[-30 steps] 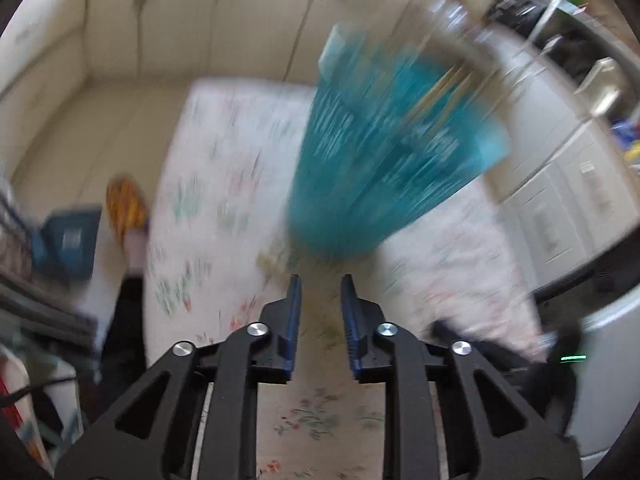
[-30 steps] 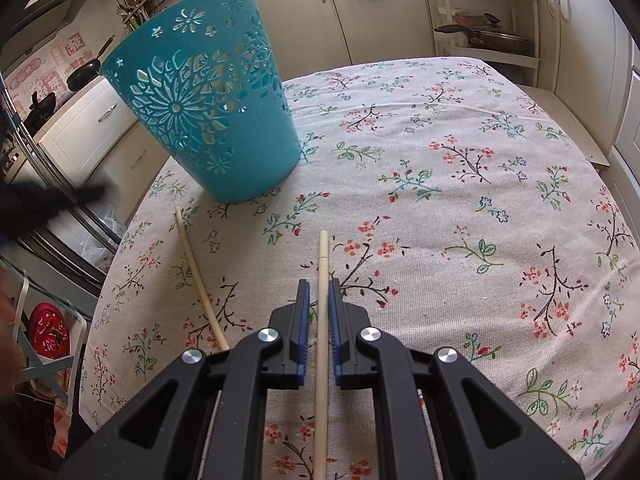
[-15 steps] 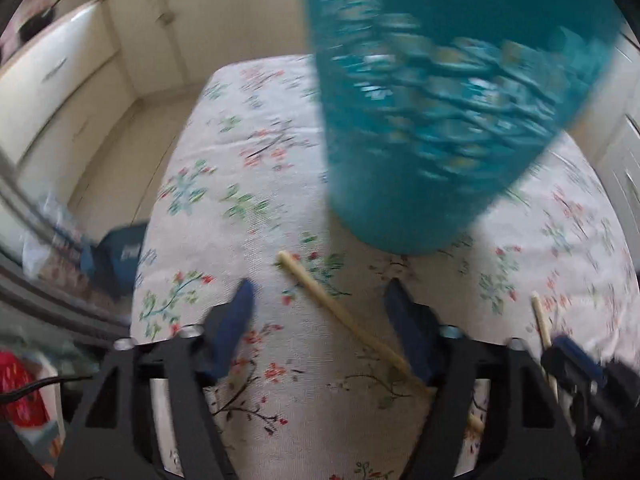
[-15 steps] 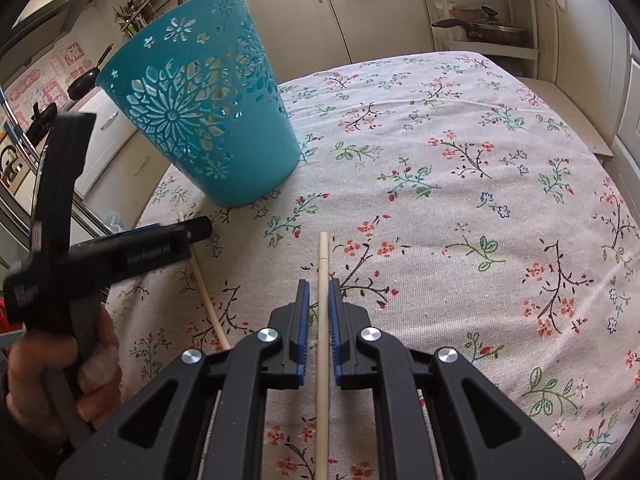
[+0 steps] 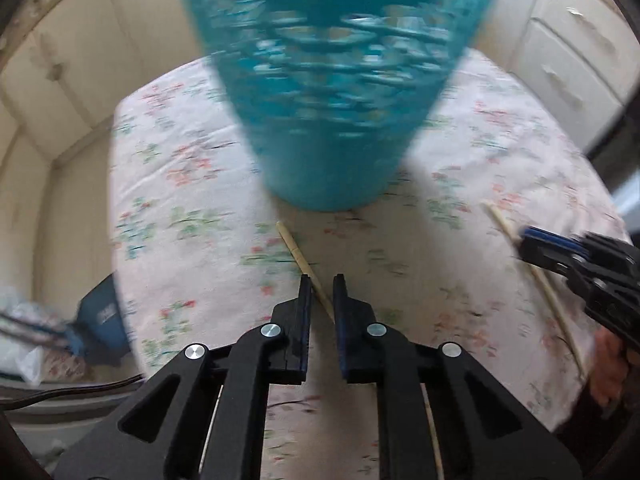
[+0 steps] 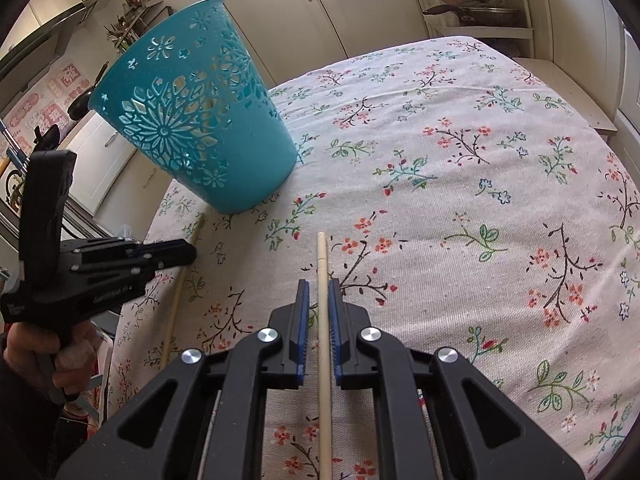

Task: Organize utensils
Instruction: 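Grasp the stick with the left gripper and drop it into the bin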

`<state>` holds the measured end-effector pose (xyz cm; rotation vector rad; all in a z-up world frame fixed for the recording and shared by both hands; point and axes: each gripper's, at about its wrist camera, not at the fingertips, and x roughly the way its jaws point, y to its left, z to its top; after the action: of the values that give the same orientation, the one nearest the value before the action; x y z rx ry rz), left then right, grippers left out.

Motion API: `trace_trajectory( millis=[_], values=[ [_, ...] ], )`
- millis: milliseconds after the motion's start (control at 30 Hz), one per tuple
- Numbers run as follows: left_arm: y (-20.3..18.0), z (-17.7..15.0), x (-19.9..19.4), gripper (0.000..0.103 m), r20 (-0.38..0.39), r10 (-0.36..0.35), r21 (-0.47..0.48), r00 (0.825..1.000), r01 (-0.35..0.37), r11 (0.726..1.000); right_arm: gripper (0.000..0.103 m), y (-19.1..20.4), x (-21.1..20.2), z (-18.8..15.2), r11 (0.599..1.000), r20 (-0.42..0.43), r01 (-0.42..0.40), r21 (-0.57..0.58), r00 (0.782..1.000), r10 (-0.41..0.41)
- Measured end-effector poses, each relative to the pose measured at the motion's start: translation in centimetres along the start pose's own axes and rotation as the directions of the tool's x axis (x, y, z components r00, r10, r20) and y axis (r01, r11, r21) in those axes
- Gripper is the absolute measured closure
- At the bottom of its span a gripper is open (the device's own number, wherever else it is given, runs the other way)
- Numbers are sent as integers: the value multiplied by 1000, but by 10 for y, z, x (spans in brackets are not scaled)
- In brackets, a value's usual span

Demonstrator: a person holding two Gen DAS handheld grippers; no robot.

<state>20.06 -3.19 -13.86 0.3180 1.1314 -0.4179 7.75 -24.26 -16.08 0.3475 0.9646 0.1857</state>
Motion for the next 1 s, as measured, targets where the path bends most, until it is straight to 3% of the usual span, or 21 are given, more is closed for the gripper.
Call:
trace_trajectory(
  millis=[33, 167, 233, 333, 533, 600, 700, 767, 900, 1000],
  values=[
    [5, 2, 2, 85, -3, 5, -28, 1000, -5, 1000, 93, 0, 0, 0, 1000, 1, 1, 0, 1000, -1],
    [3, 11, 8, 85, 4, 36, -72, 999, -36, 997, 93, 0, 1, 0, 1000, 1, 0, -2, 1000, 0],
    [-3, 11, 7, 95, 8, 31, -74, 999, -31, 997, 93, 0, 1, 0, 1000, 1, 0, 0, 1000, 0],
    [-11, 5, 3, 99, 10, 29, -56, 1000, -29, 998, 93, 0, 0, -1, 1000, 1, 1, -2, 1000, -1],
    [-18, -21, -20, 99, 18, -61, -24, 998, 61, 998, 93, 1, 0, -1, 1000, 0, 7, -11, 1000, -7],
    [-23, -28, -46, 99, 56, -136, -32, 989, 138, 990, 93, 1, 0, -1, 1000, 0, 6, -9, 1000, -6],
    [-23, -24, -100, 99, 183, -269, -44, 946, 282, 959, 93, 2, 0, -1, 1000, 2, 7, -9, 1000, -7],
    [-16, -13, -141, 99, 312, -306, -45, 899, 336, 941, 93, 2, 0, -1, 1000, 3, 9, -11, 1000, -9],
    [0, 19, -199, 99, 548, -267, -86, 793, 371, 925, 93, 1, -1, -2, 1000, 4, 8, -9, 1000, -8],
    [9, 53, -217, 99, 652, -179, -149, 737, 356, 922, 93, 1, -1, -2, 1000, 5, 8, -9, 1000, -8]
  ],
)
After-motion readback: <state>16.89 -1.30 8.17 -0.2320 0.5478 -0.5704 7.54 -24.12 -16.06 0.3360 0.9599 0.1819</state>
